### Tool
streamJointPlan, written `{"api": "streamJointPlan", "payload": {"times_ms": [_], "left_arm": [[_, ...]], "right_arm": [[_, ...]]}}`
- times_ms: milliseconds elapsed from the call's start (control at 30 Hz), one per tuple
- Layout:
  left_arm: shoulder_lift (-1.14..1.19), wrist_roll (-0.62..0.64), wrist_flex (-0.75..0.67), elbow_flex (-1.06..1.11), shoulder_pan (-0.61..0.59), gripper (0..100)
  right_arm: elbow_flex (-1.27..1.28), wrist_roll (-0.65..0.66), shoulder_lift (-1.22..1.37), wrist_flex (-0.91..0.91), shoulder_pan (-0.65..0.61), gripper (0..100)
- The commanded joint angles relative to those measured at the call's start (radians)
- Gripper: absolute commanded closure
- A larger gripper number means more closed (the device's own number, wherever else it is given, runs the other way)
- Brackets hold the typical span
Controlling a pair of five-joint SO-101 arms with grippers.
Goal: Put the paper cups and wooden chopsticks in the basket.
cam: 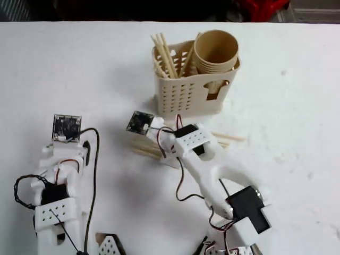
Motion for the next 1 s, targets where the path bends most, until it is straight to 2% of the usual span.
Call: {"api": "streamJointPlan", "payload": {"times_ms": [0, 533, 733, 967], "left_arm": [[-0.013, -0.009, -0.025, -0.009, 0.016, 77], [-0.013, -0.009, -0.025, -0.009, 0.016, 77], [-0.013, -0.009, -0.025, -0.009, 0.016, 77], [-0.013, -0.009, -0.025, -0.009, 0.016, 77]], "right_arm": [[-0.029, 0.012, -0.025, 0.001, 0.047, 97.9], [-0.026, -0.054, -0.522, 0.180, 0.058, 98.3], [-0.133, -0.287, -0.733, 0.130, 0.058, 98.3], [-0.496, -0.511, -0.800, 0.094, 0.064, 98.3]]}}
